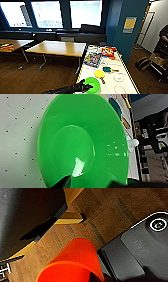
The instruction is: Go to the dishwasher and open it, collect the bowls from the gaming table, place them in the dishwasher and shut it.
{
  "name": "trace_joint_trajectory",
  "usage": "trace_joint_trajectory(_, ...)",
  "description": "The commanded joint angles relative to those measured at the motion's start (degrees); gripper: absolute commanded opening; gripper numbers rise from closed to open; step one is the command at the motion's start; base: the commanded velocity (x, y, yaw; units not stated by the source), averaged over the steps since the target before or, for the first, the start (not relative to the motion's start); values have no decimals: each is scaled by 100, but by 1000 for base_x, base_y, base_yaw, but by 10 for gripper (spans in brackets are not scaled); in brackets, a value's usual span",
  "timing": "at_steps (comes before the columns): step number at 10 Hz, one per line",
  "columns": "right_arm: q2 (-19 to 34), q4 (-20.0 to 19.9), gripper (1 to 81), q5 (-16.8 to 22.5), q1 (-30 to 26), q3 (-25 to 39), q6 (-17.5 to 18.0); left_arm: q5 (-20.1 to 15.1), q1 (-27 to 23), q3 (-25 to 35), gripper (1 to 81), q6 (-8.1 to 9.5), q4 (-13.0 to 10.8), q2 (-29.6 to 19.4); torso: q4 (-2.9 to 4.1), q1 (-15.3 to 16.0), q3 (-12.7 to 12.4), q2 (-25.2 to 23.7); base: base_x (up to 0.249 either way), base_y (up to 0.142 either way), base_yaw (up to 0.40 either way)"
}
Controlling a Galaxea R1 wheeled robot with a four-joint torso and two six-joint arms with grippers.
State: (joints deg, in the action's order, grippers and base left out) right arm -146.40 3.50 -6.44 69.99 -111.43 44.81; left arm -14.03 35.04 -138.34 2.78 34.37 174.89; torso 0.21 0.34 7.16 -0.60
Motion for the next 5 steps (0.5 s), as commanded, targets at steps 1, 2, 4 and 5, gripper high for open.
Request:
trace_joint_trajectory(1,152,107,10,187,-472,88,-16,-285,-1038,568,811,-32,158,-145,0,0,0,0,0,0,0)
trace_joint_trajectory(2,152,107,10,187,-472,88,-16,-258,-1081,824,811,-24,167,-269,0,0,0,0,0,0,0)
trace_joint_trajectory(4,126,107,10,204,-481,88,-16,-241,-1152,887,811,-23,167,-322,0,0,0,0,0,0,0)
trace_joint_trajectory(5,108,107,10,204,-489,61,-16,-232,-1231,870,811,-23,167,-287,0,0,0,0,0,0,0)
